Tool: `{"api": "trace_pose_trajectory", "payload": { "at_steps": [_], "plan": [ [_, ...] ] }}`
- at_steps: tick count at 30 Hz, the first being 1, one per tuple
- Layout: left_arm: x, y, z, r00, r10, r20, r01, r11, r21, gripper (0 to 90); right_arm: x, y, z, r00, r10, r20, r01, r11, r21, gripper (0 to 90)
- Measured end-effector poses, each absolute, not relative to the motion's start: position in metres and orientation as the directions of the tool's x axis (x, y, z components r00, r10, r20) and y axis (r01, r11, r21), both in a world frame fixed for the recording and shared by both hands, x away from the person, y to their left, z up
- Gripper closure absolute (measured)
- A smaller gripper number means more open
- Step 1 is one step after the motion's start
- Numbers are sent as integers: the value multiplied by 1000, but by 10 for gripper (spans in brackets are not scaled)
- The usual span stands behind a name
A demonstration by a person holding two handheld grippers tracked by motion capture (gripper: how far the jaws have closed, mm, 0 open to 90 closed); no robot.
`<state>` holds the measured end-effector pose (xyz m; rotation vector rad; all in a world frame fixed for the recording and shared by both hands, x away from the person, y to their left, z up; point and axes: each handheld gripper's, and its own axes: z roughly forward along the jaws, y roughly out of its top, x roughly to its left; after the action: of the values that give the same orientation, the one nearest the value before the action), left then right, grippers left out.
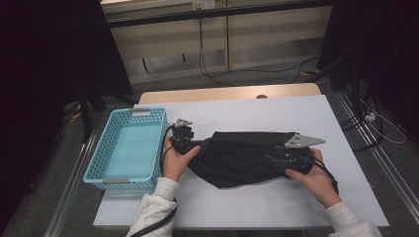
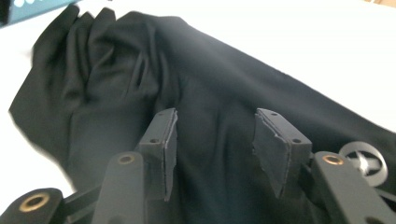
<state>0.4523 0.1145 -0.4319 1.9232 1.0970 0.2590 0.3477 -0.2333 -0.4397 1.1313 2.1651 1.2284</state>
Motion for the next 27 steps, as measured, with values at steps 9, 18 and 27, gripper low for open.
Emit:
{"api": "trace_pose_trajectory", "payload": {
  "at_steps": [9, 18, 27],
  "plan": [
    [446, 123, -432, 573, 788, -224, 600, -218, 770, 135, 370, -187, -452, -632, 772, 69, 475, 316, 821, 512],
    [444, 124, -428, 577, 779, -247, 604, -203, 771, 127, 369, -163, -462, -690, 722, 41, 495, 430, 755, 854],
    [444, 119, -427, 593, 764, -253, 599, -209, 773, 127, 356, -173, -460, -704, 704, 87, 513, 420, 748, 870]
  ]
}}
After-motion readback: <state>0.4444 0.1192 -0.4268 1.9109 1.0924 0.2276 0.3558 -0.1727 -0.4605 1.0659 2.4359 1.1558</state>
